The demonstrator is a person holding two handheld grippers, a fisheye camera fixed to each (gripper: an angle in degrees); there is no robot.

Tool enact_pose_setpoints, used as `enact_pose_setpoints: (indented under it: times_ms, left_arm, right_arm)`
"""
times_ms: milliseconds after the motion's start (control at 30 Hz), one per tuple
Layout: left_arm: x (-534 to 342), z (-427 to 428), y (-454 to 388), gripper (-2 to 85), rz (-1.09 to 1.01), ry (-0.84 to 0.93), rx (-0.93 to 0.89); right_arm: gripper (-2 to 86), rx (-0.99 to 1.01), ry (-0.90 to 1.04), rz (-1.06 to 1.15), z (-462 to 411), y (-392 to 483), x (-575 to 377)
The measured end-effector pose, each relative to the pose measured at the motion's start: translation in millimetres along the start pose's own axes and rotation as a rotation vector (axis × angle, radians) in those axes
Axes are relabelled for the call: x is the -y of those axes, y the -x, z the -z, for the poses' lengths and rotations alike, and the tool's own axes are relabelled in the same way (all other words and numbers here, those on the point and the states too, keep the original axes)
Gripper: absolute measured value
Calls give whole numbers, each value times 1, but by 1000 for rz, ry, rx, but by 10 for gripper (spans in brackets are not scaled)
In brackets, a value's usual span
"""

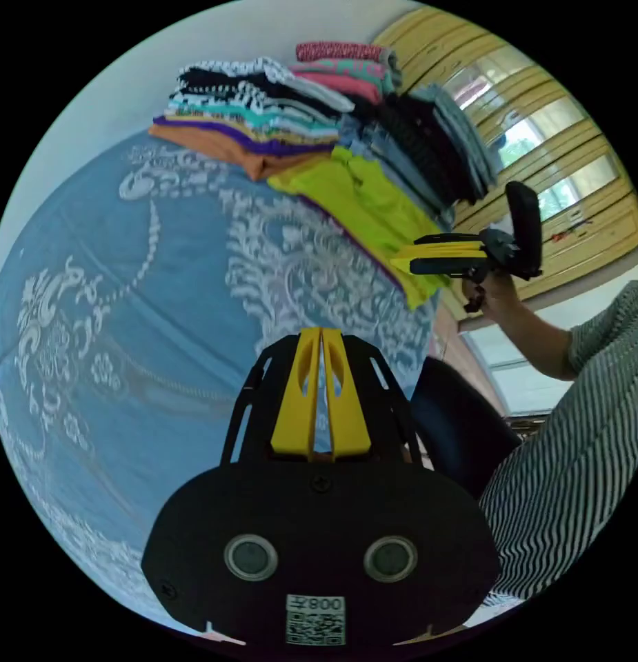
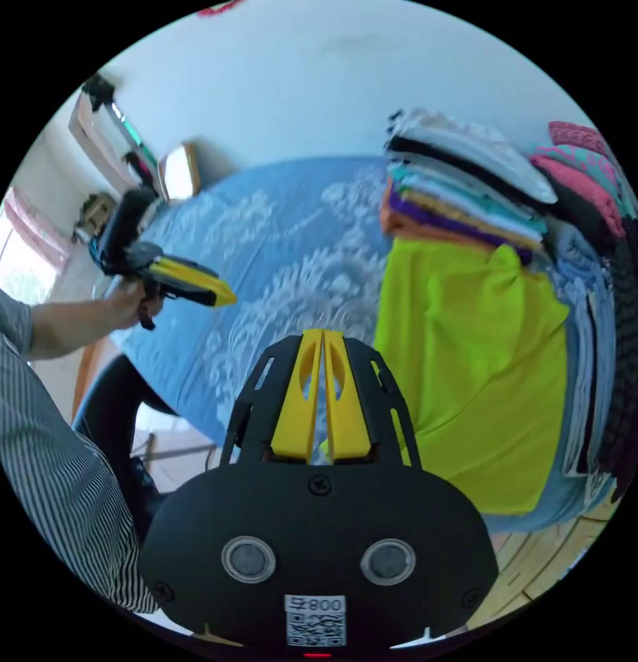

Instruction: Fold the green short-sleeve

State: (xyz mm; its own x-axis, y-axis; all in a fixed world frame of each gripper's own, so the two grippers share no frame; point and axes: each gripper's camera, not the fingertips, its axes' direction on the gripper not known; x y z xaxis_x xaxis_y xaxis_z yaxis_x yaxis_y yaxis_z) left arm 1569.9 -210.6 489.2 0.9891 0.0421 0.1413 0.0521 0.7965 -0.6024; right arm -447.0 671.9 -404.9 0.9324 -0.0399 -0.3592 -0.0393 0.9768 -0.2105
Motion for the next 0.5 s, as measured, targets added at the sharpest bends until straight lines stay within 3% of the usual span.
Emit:
enact_pose_setpoints:
  times_ms: [100,233,400,500]
  left_arm:
    - [-20,-35,-36,2,-12,163,81]
    - [-31,-48,-65,2,20,138,138]
    - [-40,-52,-67,2,100,110,11]
    - [-45,-57,-74,2,100,116,-12]
  right_arm:
    - [0,-41,214,18,-35,39,-18]
    - [0,-130,118,17,-2,50,-21]
    - [5,45,176,-107,48,13,-12]
    - [15,48,31,-163,115,-17,-4]
